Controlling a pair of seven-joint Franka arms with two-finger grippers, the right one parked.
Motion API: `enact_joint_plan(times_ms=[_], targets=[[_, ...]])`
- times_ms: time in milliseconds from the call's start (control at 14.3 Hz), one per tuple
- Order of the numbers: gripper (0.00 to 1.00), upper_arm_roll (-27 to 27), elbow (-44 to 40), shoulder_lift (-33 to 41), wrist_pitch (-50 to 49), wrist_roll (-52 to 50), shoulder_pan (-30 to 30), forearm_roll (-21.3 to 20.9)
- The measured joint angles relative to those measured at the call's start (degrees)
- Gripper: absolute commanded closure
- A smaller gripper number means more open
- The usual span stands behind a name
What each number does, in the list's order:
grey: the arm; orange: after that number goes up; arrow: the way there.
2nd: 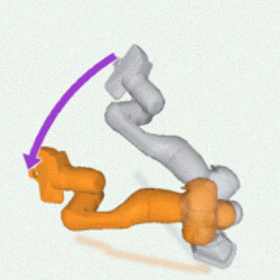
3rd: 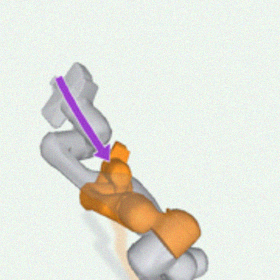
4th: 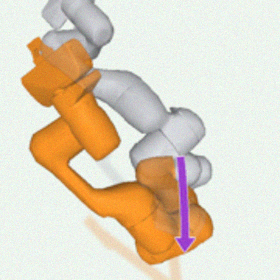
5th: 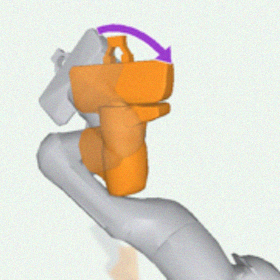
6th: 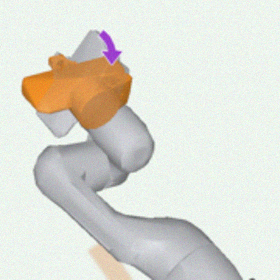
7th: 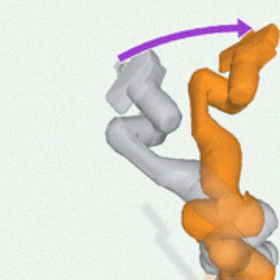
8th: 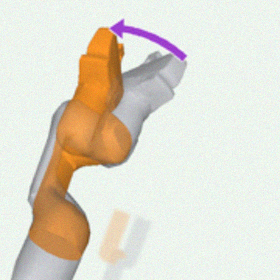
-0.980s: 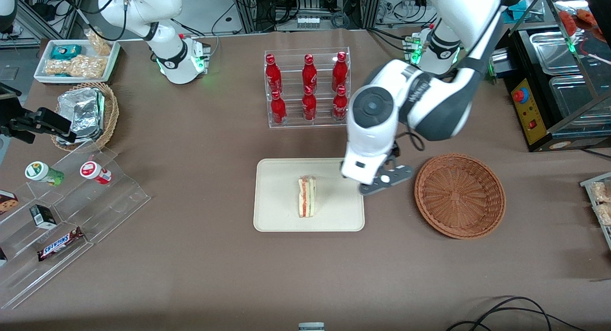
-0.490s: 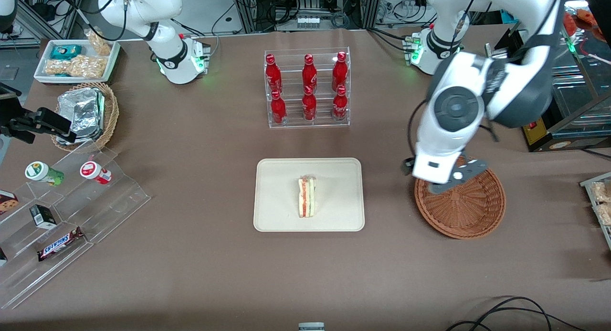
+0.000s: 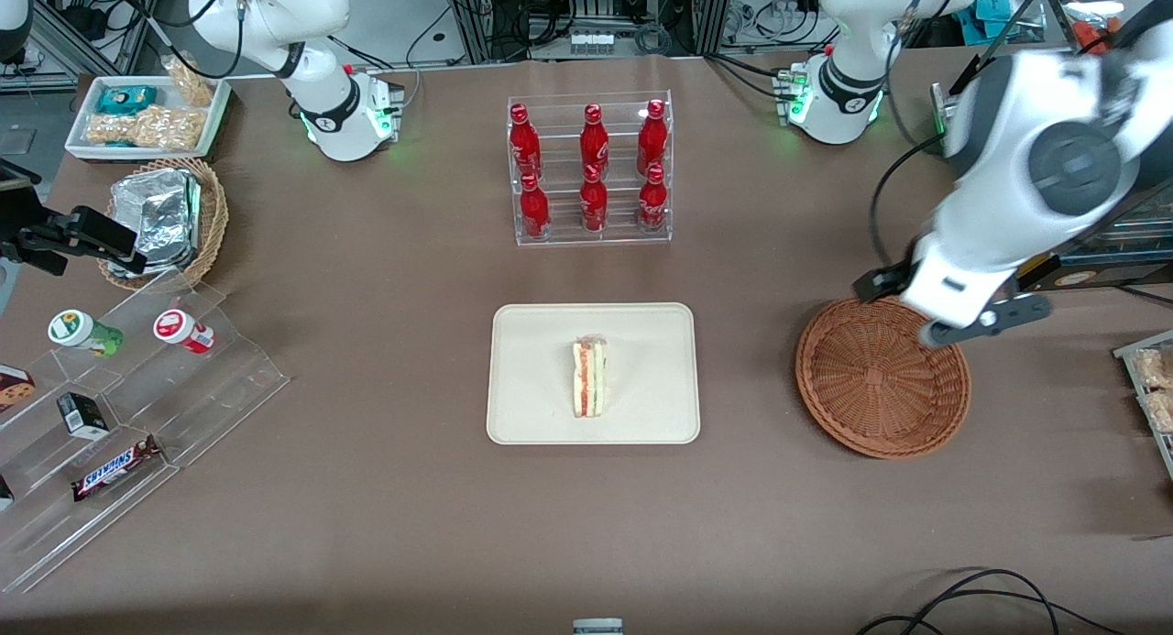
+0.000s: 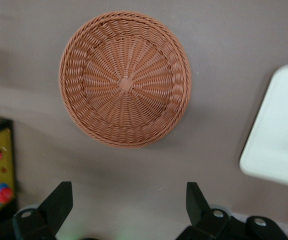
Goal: Place sandwich from basket to tray
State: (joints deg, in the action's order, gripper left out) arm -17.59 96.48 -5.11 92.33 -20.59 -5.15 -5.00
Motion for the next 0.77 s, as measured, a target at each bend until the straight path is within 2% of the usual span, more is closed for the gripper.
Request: enact_joint_plan(times_ms=[280, 560, 770], targets=[[0.0, 5.7, -0.3, 4.7, -0.7, 10.4, -0.3, 0.5], [0.0, 16.1, -3.0, 5.2, -0.7, 13.8, 5.8, 0.8], [0.0, 17.3, -3.7, 5.2, -0.6, 14.1, 6.5, 3.6]])
